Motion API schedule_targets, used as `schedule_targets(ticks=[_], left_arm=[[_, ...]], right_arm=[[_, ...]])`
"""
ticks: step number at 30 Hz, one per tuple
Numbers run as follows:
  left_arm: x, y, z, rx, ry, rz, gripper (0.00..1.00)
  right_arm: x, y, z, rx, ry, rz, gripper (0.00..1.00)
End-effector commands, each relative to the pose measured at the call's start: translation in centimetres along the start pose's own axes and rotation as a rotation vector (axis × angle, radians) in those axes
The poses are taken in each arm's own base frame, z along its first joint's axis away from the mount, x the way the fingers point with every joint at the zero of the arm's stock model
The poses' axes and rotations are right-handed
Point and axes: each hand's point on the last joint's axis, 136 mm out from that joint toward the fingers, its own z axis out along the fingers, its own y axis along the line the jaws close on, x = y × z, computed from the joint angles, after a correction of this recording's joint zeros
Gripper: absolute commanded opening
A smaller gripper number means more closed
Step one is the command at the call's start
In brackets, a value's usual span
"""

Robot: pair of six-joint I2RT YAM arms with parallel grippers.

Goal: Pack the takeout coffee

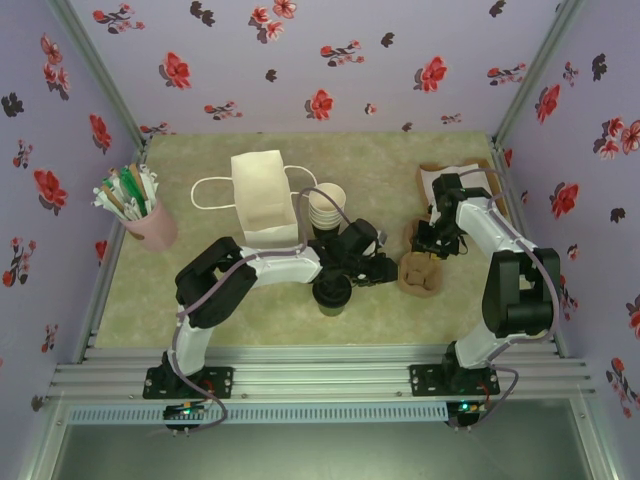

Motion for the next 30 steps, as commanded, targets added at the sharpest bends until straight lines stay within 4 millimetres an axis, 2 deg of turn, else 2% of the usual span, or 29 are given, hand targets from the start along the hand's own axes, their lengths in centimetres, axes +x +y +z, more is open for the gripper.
schedule_targets(ticks=[1, 8, 23, 30], left_arm=[[-1.2, -2.0, -1.4, 0.030, -0.029, 0.020, 0.25], [-1.1, -2.1, -1.5, 0.029, -0.027, 0.025, 0.30], [-0.8, -1.2, -0.3, 0.016, -0.005, 0.011, 0.32], [-0.6, -0.6, 0.0, 0.001, 0.000, 0.004, 0.18]], right_arm=[[0.6, 0.4, 0.0, -0.036, 0.026, -0.006, 0.34], [0.6, 0.4, 0.0, -0.034, 0.028, -0.005, 0.34], [0.6, 0.4, 0.1, -0.035, 0.030, -0.006, 0.34], [0.6, 0.5, 0.1, -0.036, 0.030, -0.006, 0.34]])
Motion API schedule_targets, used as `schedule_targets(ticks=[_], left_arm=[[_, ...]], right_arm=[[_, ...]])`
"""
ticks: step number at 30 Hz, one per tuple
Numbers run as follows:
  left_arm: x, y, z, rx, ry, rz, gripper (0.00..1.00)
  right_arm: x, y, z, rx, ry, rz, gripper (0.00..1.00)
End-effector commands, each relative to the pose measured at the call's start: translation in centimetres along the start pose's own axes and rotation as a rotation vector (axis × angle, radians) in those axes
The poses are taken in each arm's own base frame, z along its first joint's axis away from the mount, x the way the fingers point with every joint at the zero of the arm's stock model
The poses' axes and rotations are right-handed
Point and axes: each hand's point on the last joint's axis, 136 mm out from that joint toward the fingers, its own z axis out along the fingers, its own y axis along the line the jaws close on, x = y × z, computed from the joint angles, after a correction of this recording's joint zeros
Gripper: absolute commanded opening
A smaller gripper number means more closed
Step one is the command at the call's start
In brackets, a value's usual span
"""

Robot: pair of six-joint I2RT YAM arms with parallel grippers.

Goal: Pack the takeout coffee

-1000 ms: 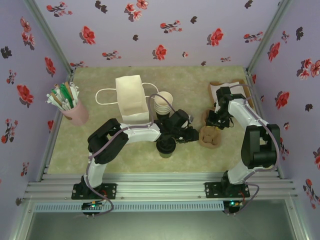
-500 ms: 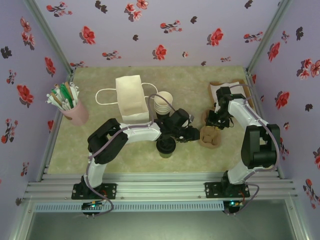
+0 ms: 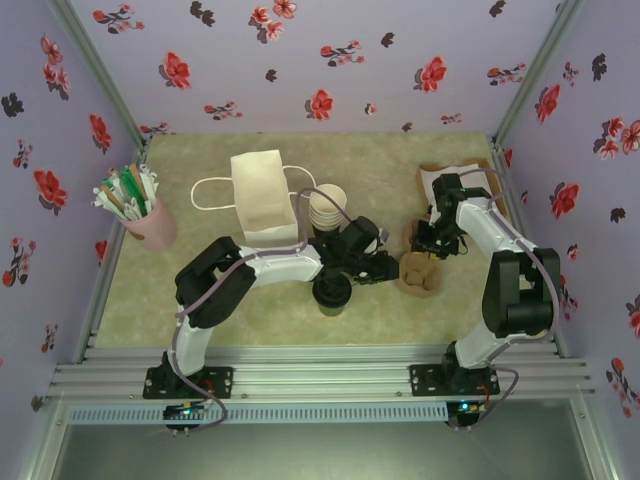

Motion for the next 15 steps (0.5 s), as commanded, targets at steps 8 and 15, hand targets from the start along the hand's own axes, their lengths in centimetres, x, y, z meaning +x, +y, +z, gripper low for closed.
schedule_targets(ticks=[8, 15], left_arm=[[-0.37, 0.12, 0.27, -0.004, 0.001, -0.001, 0.18], [-0.44, -0.73, 0.46, 0.017, 0.007, 0.007, 0.24]], right_arm=[[0.56, 0.26, 0.18, -0.025, 0.030, -0.005, 0.34], [0.53, 0.36, 0.13, -0.030, 0.028, -0.006, 0.34]])
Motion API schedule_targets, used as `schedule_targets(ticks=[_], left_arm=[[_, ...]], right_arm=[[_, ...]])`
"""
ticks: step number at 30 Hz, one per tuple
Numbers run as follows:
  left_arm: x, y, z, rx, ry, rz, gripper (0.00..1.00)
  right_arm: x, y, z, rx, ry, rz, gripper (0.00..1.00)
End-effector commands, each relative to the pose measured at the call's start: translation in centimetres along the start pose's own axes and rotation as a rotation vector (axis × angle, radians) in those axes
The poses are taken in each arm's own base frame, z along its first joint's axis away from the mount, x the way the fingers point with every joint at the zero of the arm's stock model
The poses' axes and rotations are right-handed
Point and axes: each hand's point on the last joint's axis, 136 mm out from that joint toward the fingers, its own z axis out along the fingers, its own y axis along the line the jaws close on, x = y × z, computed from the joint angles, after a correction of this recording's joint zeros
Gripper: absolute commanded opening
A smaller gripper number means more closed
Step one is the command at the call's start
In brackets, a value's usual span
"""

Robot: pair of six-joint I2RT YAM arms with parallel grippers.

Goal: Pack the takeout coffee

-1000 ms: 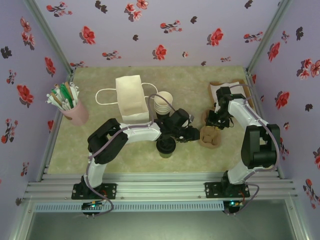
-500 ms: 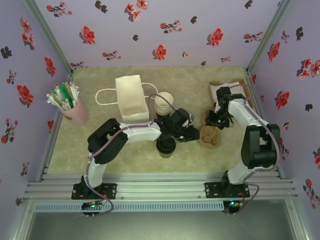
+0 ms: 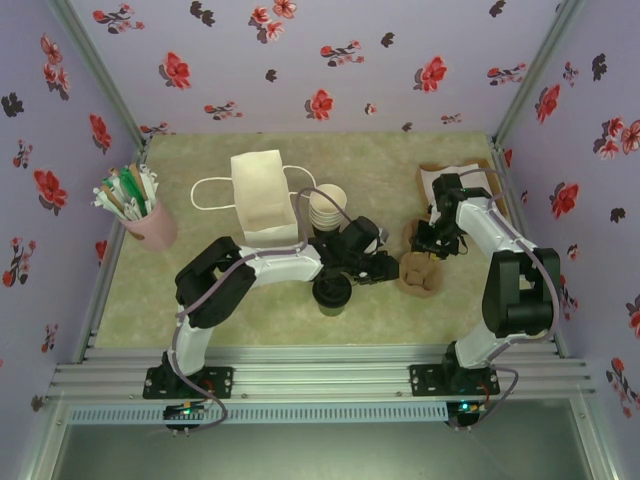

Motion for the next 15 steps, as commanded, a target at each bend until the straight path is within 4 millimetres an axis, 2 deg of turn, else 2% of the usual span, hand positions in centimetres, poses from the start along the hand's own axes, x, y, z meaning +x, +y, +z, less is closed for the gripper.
schedule_targets(ticks=[1, 15], left_arm=[[-0.4, -0.8, 0.5, 0.020, 0.008, 0.010, 0.24], [0.1, 0.2, 1.1, -0.008, 0.022, 0.003, 0.21]], right_arm=[[0.6, 0.3, 0.1, -0.027, 0.030, -0.004, 0.34], [0.5, 0.4, 0.1, -0.034, 0.028, -0.004, 0.34]])
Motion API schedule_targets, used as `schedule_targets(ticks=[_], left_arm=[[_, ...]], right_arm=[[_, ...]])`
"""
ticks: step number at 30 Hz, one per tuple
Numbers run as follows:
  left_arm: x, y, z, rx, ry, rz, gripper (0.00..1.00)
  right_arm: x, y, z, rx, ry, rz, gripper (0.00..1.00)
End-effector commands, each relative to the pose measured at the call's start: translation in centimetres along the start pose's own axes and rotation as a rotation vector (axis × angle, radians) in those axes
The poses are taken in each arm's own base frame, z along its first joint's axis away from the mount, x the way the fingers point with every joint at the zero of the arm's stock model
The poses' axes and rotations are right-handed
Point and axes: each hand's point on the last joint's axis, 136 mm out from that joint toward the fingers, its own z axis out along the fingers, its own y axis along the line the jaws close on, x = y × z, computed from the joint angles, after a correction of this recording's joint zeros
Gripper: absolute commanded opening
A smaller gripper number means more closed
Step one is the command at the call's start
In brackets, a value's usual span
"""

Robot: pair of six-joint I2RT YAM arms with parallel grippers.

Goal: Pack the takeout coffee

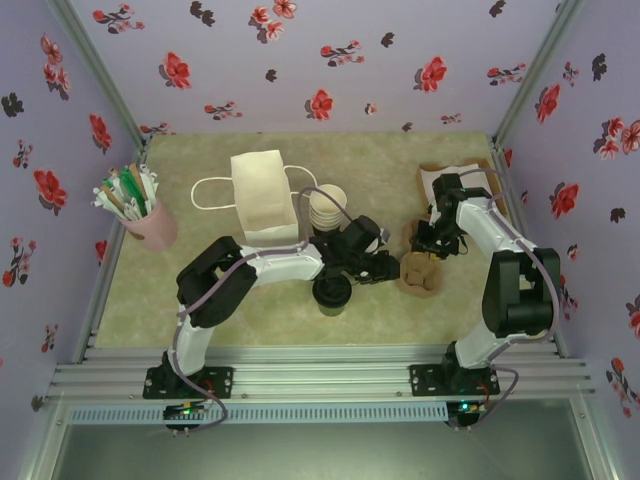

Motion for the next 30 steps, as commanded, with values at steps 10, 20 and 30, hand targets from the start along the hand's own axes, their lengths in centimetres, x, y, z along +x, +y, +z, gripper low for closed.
schedule_targets(ticks=[10, 20, 30], left_arm=[[0.1, 0.8, 1.1, -0.024, 0.013, -0.002, 0.16], [0.0, 0.7, 1.0, -0.021, 0.011, -0.001, 0.11], [-0.1, -0.9, 0.6, 0.049, 0.012, -0.007, 0.29]], right_arm=[[0.6, 0.5, 0.1, -0.037, 0.028, -0.004, 0.34], [0.5, 0.6, 0.0, -0.040, 0.025, -0.003, 0.34], [0.4, 1.5, -0.6, -0.090, 0.013, 0.000, 0.34]])
